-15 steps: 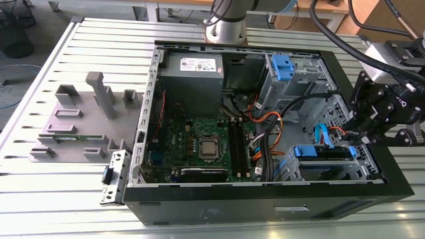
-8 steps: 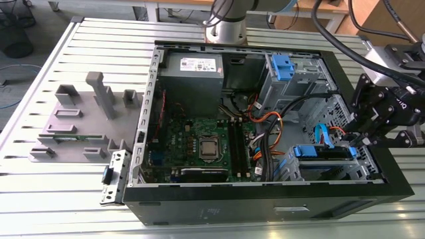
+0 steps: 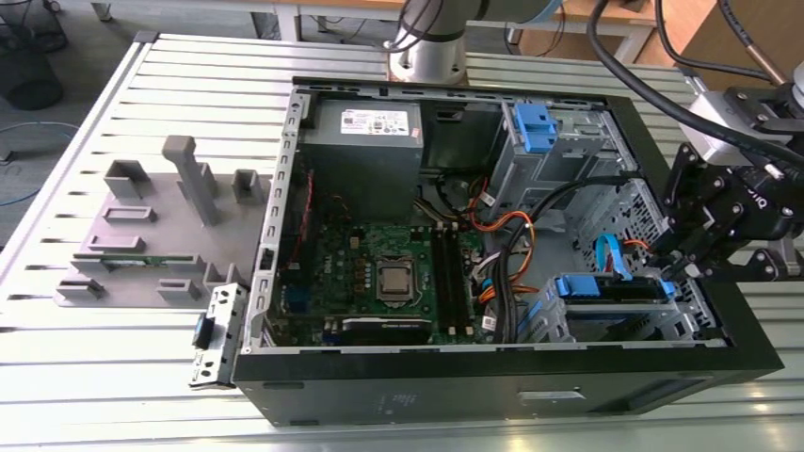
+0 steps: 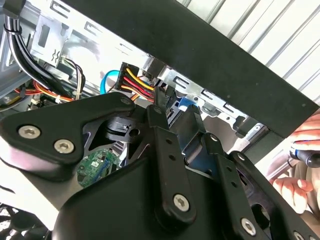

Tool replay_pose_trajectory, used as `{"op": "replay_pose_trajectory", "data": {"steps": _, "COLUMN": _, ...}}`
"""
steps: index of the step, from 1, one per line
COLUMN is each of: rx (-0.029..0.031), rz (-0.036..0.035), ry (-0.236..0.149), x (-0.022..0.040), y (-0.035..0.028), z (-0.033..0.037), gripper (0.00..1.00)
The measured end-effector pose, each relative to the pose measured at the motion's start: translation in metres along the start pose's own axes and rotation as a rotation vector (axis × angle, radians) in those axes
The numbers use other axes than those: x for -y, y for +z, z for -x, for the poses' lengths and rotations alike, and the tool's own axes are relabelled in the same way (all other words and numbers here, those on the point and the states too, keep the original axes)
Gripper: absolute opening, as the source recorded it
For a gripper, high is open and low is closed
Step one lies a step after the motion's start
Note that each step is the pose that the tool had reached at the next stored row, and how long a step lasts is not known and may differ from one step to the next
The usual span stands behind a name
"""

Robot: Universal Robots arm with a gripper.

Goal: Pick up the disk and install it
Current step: 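Insert the second disk wire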

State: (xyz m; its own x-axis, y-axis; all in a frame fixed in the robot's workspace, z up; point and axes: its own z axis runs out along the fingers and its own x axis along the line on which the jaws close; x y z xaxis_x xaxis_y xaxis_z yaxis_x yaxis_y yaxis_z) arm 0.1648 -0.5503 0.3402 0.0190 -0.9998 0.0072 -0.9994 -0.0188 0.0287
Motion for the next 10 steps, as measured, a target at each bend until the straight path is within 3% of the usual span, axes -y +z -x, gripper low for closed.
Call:
{"op": "replay_pose_trajectory", "data": {"steps": 5, "rx": -0.0016, "rz": 0.0000, "ry": 0.000, "x": 0.0000, "y": 0.0001, "z": 0.0000, "gripper": 0.35}}
{"op": "replay_pose_trajectory", "data": {"steps": 10, "rx": -0.0035, "rz": 0.0000, "ry": 0.000, "x": 0.0000, "y": 0.0000, "z": 0.0000, "gripper": 0.16}}
